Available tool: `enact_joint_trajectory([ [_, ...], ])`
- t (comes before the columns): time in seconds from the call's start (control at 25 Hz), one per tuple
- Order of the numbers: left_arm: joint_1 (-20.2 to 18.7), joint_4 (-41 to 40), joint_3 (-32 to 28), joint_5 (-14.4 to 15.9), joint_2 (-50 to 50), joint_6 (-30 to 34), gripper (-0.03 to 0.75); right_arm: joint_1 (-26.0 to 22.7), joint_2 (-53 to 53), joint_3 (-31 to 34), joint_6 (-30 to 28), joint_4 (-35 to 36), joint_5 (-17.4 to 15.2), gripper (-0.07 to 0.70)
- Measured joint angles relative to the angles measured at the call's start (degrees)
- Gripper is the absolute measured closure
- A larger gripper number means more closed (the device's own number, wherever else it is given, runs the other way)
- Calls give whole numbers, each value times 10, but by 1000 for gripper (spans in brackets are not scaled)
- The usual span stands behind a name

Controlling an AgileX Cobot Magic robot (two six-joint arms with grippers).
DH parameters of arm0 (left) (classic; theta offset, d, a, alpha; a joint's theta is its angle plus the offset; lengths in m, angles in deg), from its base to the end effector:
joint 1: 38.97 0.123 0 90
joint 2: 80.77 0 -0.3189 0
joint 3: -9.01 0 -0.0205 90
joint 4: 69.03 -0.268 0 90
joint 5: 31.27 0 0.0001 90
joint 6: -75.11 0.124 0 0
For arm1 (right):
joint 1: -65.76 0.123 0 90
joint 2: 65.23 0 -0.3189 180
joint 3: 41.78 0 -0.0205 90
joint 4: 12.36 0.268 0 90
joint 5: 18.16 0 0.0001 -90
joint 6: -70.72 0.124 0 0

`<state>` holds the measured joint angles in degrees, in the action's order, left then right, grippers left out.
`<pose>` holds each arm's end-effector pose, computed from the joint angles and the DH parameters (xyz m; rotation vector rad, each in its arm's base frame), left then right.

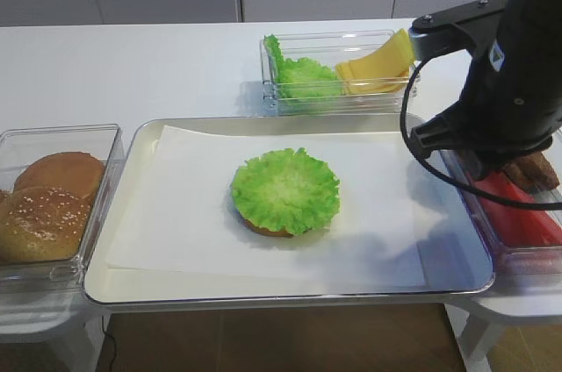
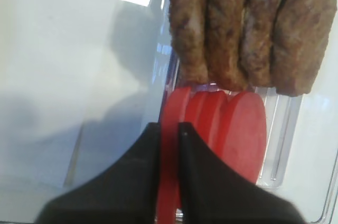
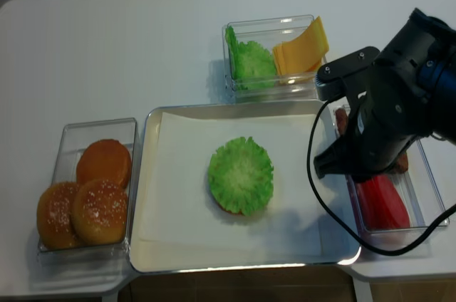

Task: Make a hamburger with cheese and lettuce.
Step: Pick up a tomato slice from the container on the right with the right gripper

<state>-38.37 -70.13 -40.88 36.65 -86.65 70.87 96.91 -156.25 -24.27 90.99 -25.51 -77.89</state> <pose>-0.0041 0.0022 0.2545 -0.0936 2.1566 -0.0133 0.2628 0.1304 0.2574 -0.4075 2.8344 -0.1444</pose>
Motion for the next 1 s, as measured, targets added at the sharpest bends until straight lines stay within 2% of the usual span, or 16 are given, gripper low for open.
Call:
enact_joint_trajectory([
  [0.32,0,0,0,0,0,0,357,0,34,-12,2,7,-21,550],
  [0.76,0,0,0,0,0,0,357,0,50,-90,1,25,-50,551],
  [1.0,0,0,0,0,0,0,357,42,50,-125,1,22,-53,551],
])
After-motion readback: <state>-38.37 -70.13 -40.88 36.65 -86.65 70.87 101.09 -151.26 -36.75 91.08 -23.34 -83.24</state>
